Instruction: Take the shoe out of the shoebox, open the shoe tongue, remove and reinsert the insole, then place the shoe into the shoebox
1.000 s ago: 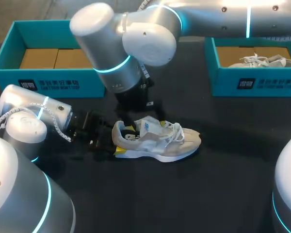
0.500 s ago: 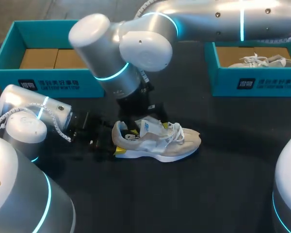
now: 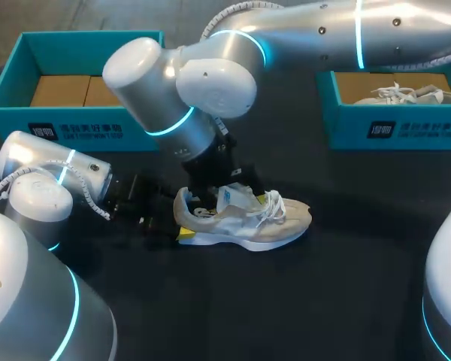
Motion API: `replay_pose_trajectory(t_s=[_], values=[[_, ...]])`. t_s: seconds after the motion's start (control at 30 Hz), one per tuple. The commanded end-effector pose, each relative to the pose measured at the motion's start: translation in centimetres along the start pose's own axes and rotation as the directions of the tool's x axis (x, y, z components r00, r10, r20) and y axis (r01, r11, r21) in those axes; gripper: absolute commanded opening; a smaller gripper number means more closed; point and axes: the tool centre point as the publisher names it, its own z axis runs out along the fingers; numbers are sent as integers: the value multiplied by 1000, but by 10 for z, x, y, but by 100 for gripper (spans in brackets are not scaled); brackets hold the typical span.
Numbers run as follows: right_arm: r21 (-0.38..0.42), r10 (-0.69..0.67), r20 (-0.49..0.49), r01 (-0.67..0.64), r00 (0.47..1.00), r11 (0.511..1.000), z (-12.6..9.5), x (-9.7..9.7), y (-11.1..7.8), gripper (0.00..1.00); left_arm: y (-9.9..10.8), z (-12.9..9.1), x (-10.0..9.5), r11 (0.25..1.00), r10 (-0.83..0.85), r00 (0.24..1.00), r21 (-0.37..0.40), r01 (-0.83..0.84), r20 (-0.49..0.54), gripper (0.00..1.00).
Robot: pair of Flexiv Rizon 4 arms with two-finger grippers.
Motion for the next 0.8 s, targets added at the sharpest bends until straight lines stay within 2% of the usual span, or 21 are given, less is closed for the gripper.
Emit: replay_pose_trajectory(t_s=[0.03,0.07,0.1,0.13,0.17,0.2,0.3,0.33,0.37,0.4,0.6,0.8], values=[[3,9,21,-9,1000,1000,-4,-3,-1,100,1,2,-1,1000,0,1000,-2,0,-1,0],[4,10,24,-10,1000,1000,-5,-5,-1,73,1,2,-1,1000,0,1000,-2,0,-1,0],[4,10,24,-10,1000,1000,-5,-6,-1,65,1,2,-1,1000,0,1000,-2,0,-1,0],[3,14,19,-14,1000,1000,-7,-8,-2,48,1,2,-1,1000,0,1000,-2,0,-1,0],[6,17,21,-17,1000,1000,-8,-10,-2,43,1,2,-1,1000,0,1000,-2,0,-1,0],[7,18,21,-18,1000,1000,-11,-13,-2,33,1,2,-1,1000,0,1000,-2,0,-1,0],[2,20,20,-20,1000,1000,-15,-18,-2,22,1,2,-1,1000,0,1000,-2,0,-1,0],[2,20,20,-20,1000,1000,-15,-18,-2,22,1,2,-1,1000,0,1000,-2,0,-1,0],[0,23,18,-23,1000,1000,-18,-23,-2,4,1,2,-1,1000,0,1000,-2,0,-1,0],[-2,24,10,-24,1000,1000,-20,-25,-2,0,1,2,-1,1000,0,1000,-2,0,-1,0],[-10,15,-19,-15,1000,1000,-25,-36,0,0,1,2,-1,1000,0,1000,-2,0,-1,0],[-19,-9,-129,6,992,1000,-29,-49,1,0,1,2,-1,1000,0,1000,-2,0,-1,0]])
